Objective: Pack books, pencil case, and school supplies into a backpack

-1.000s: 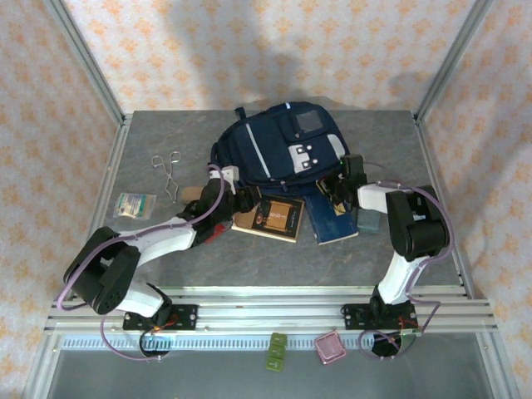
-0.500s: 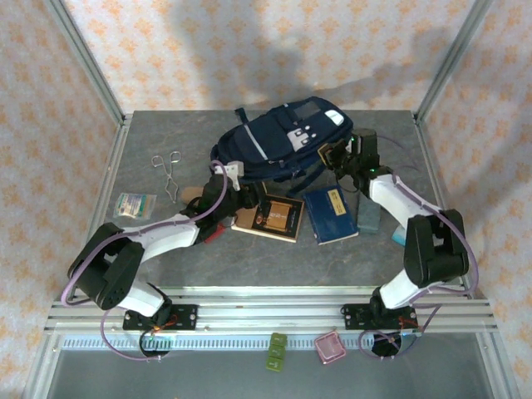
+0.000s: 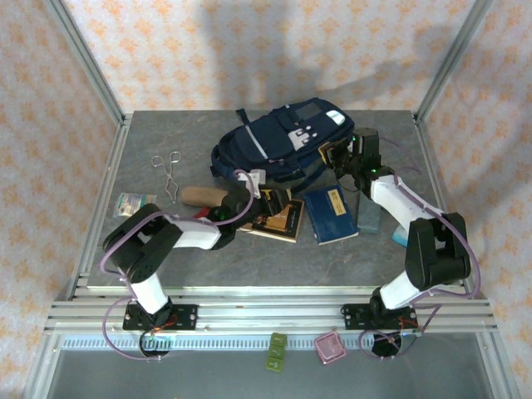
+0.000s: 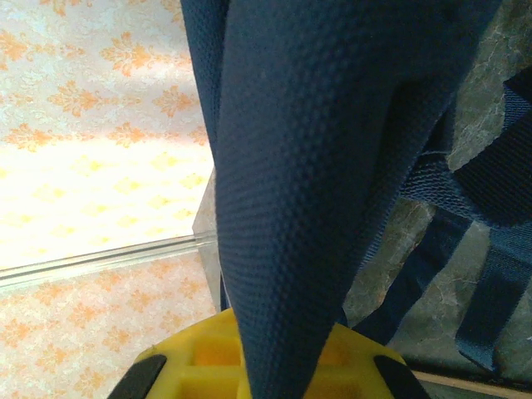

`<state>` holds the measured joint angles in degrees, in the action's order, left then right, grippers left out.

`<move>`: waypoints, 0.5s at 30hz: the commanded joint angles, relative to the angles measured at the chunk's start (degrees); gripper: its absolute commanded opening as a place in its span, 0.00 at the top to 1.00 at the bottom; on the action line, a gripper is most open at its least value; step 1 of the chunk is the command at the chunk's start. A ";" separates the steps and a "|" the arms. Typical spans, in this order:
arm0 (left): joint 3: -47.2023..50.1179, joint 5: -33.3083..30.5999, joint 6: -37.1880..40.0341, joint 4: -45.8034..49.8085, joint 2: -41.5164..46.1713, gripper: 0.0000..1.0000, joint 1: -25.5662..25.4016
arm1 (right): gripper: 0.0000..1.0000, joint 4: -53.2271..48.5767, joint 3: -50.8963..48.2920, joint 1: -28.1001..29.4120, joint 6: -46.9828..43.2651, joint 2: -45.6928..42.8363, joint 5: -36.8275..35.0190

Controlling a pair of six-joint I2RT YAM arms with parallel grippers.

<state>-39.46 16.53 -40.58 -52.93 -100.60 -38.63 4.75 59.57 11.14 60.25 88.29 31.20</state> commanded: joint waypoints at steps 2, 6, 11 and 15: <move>-2.26 0.67 -1.37 -13.75 -3.75 0.31 -0.05 | 1.00 5.09 0.72 0.45 1.27 -4.07 0.29; -5.45 2.03 -0.60 -15.08 -7.45 0.29 -0.08 | 1.00 5.27 0.96 0.66 1.40 -4.43 0.81; -9.52 3.60 0.18 -16.61 -11.39 0.28 -0.13 | 1.00 5.18 1.07 0.76 1.44 -4.54 1.13; -12.90 2.57 2.59 -13.26 -12.31 0.28 0.05 | 1.00 5.24 1.34 1.03 1.36 -4.57 1.85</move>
<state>-49.74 18.28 -40.38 -64.95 -112.27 -38.63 4.78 59.57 11.73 60.93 86.72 31.55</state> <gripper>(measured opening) 0.719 0.048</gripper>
